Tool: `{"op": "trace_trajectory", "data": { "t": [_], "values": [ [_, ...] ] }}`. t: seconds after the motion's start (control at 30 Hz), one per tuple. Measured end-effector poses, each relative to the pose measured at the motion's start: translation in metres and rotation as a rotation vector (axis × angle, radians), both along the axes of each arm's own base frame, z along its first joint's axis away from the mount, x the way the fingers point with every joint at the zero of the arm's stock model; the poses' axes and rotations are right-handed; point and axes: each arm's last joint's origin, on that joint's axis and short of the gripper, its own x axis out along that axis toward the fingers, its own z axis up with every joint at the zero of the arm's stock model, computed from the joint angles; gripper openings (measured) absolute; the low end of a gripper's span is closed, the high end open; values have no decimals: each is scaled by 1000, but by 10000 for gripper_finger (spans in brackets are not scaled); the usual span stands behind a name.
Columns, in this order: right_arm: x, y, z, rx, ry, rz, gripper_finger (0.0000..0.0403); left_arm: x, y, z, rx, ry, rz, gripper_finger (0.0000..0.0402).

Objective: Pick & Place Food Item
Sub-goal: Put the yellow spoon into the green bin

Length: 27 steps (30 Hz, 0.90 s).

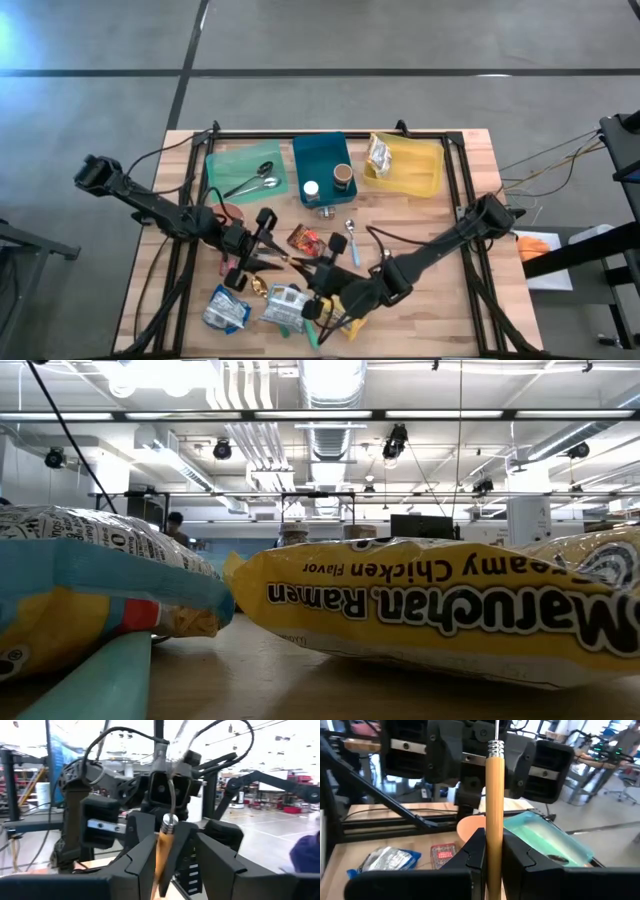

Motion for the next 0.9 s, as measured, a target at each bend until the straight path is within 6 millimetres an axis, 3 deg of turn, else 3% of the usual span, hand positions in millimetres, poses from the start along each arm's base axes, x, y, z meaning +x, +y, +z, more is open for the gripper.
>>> {"op": "trace_trajectory", "data": {
  "t": [0.3, 0.47, 0.57, 0.73, 0.9],
  "values": [
    [4, -5, -11, 11, -43, 54, 23, -1, 0, 2, -5, -19, -11, 140],
    [8, -9, -7, 30, -76, 105, 23, 0, 0, 2, -3, -20, -10, 132],
    [8, -9, -7, 17, -74, 109, 23, 0, 0, 2, 10, -26, -5, 104],
    [8, -9, -6, 19, -80, 109, 23, -1, 0, 2, 53, -45, 3, 24],
    [8, -9, -7, 11, -77, 109, 23, -1, 0, 2, 16, -28, 1, 18]
  ]
}}
